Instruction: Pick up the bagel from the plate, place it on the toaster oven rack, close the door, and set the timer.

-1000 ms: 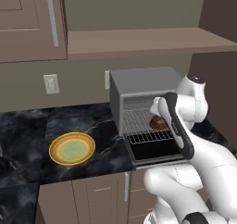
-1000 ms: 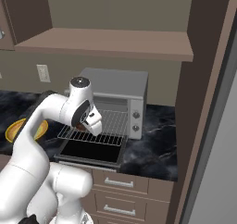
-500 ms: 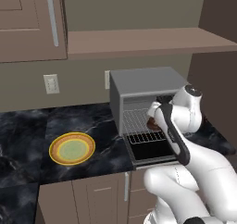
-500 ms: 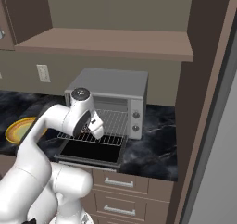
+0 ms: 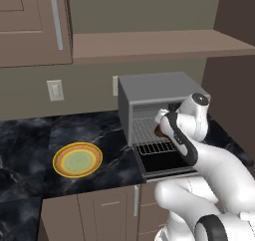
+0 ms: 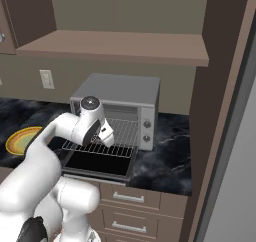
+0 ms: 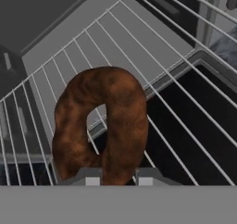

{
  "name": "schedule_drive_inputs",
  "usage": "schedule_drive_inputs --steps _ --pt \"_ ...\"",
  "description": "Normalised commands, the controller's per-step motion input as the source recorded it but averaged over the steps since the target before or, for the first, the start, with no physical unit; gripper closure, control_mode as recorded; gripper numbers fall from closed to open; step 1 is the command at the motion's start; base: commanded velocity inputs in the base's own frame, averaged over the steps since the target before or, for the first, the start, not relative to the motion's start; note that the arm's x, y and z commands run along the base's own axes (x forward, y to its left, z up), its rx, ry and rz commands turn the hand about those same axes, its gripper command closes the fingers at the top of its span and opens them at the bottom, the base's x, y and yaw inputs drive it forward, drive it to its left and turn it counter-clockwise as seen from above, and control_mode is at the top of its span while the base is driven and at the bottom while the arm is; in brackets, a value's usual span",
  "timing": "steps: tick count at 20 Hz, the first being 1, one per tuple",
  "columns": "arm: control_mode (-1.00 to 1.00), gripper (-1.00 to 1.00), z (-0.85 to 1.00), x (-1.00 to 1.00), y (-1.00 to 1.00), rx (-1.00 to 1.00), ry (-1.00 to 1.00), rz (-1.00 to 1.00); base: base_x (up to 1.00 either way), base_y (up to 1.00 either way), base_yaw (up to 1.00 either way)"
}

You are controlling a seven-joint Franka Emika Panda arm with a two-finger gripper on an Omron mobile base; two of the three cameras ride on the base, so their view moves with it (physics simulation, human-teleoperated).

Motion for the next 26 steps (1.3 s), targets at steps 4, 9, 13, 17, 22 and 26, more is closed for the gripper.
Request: schedule_drive_inputs --steps 4,9,13,17,22,26 --pt "-1.00 -1.00 0.00 0.17 0.00 0.00 0.00 0.00 0.00 0.00 0.00" --pt "-1.00 -1.00 -0.04 0.11 0.00 0.00 0.00 0.00 0.00 0.00 0.00" --pt "-1.00 -1.00 -0.03 0.01 0.00 0.00 0.00 0.00 0.00 0.00 0.00" --pt "-1.00 -1.00 0.00 -0.57 -0.01 0.00 -0.09 0.00 0.00 0.00 0.00" --pt "-1.00 -1.00 0.10 -0.89 0.00 -0.01 -0.08 0.00 0.00 0.00 0.00" --pt "-1.00 -1.00 0.24 -0.67 0.00 -0.05 -0.01 0.10 0.00 0.00 0.00"
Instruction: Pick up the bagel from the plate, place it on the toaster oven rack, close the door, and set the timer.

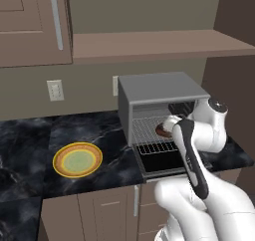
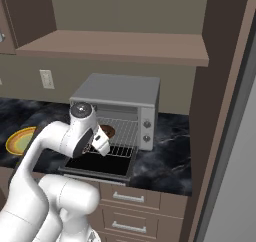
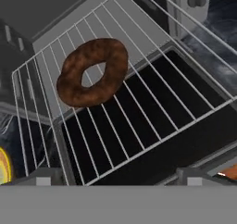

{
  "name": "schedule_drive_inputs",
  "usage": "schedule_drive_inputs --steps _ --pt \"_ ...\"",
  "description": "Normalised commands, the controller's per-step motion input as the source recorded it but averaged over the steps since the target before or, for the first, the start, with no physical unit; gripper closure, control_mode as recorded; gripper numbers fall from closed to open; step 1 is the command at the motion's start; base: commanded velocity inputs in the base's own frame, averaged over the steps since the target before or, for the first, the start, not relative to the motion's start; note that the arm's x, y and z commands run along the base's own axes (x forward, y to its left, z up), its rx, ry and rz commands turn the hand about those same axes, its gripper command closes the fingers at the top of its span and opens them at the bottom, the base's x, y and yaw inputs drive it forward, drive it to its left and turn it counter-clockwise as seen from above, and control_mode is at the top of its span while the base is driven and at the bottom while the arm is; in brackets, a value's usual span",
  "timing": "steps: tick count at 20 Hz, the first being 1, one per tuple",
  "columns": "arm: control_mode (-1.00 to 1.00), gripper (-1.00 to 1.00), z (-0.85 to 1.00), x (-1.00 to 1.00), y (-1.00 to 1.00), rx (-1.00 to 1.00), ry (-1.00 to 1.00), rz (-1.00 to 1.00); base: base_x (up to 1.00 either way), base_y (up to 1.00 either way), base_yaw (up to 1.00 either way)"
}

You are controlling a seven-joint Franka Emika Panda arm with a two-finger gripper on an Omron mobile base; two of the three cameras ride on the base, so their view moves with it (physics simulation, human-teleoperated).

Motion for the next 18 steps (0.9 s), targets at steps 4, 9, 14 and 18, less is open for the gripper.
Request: schedule_drive_inputs --steps 4,9,14,18 --pt "-1.00 -1.00 0.26 -0.39 0.00 -0.09 0.00 0.24 0.00 0.00 0.00" --pt "-1.00 -1.00 0.15 -0.22 0.00 -0.17 0.00 0.28 0.00 0.00 0.00" --pt "-1.00 -1.00 0.00 -0.04 0.00 -0.25 0.02 0.21 0.00 0.00 0.00" --pt "-1.00 -1.00 -0.26 -0.36 0.00 -0.07 0.00 0.04 0.00 0.00 0.00"
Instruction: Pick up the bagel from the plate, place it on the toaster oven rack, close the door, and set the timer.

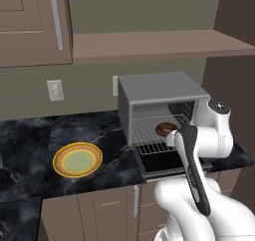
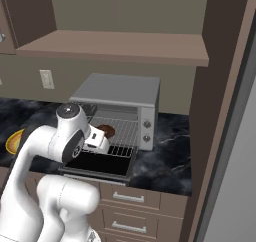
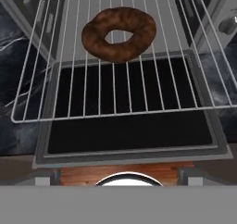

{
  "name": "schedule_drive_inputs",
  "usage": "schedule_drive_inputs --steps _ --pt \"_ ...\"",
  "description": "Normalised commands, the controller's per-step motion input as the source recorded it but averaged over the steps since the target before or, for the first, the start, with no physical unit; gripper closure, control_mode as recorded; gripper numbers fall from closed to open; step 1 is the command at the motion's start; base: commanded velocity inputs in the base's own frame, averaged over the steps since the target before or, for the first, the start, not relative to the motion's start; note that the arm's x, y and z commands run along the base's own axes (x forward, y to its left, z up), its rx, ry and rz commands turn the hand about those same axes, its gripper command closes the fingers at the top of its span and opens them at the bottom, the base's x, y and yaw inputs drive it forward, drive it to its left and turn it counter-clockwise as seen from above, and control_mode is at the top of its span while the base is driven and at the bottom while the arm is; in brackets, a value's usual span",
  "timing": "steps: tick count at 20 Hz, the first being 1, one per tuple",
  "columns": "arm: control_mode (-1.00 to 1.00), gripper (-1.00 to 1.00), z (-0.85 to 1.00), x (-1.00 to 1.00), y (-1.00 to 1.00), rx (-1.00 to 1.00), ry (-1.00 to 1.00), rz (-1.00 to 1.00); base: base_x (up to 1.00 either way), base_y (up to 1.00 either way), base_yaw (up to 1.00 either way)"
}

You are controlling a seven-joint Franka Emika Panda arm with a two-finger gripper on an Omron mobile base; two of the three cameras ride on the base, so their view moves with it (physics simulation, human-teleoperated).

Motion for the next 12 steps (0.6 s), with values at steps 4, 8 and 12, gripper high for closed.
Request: schedule_drive_inputs --steps 4,8,12 --pt "-1.00 -1.00 -0.27 -0.32 0.00 0.02 -0.04 0.00 0.00 0.00 0.00" --pt "-1.00 -1.00 -0.23 -0.08 0.00 0.06 0.00 0.00 0.00 0.00 0.00" --pt "-1.00 -1.00 -0.33 0.00 0.01 0.01 0.00 0.00 0.00 0.00 0.00"
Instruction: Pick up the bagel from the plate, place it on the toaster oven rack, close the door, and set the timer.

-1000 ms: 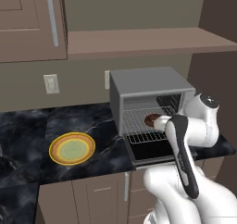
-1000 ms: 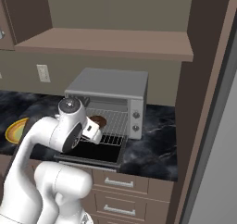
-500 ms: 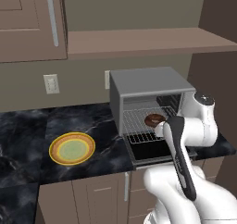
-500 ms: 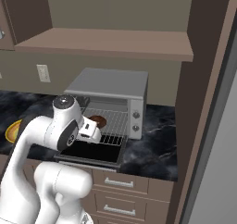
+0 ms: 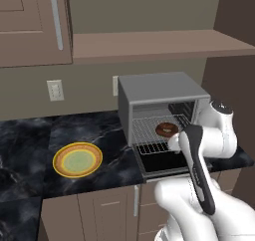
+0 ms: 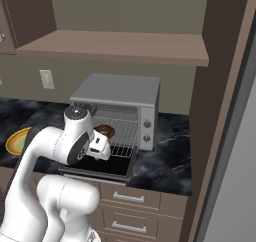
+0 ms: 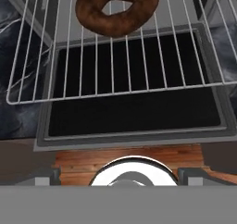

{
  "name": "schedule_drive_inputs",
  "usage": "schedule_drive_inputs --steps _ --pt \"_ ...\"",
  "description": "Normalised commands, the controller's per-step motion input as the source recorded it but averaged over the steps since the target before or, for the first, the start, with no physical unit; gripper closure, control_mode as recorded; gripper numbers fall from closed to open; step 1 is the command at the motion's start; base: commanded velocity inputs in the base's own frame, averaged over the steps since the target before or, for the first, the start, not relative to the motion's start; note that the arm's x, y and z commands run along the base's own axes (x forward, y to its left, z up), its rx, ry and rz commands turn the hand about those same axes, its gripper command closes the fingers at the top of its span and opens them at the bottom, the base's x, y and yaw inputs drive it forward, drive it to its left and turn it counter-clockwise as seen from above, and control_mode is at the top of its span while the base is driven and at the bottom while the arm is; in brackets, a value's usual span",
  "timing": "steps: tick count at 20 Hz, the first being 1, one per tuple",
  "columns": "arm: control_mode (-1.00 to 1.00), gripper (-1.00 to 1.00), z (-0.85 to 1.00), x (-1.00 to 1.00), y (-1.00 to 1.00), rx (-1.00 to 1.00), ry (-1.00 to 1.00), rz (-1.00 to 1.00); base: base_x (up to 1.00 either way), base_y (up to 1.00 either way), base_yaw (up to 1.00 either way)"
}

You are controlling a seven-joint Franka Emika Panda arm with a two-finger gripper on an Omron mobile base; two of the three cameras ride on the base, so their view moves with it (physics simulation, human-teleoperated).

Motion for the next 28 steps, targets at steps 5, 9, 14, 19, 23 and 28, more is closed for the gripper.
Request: schedule_drive_inputs --steps 5,9,14,19,23,28 --pt "-1.00 -1.00 -0.46 0.03 0.11 -0.01 0.00 0.00 0.00 0.00 0.00" --pt "-1.00 -1.00 -0.42 0.10 0.10 -0.03 0.00 0.00 0.00 0.00 0.00" --pt "-1.00 -1.00 -0.37 0.19 0.02 0.00 -0.04 0.00 0.00 0.00 0.00" --pt "-1.00 -1.00 -0.41 0.16 0.00 0.00 -0.15 0.00 0.00 0.00 0.00" --pt "-1.00 -1.00 -0.40 0.09 0.00 0.00 -0.11 0.00 0.00 0.00 0.00" --pt "-1.00 -1.00 -0.42 0.06 0.00 0.00 -0.09 0.00 0.00 0.00 0.00"
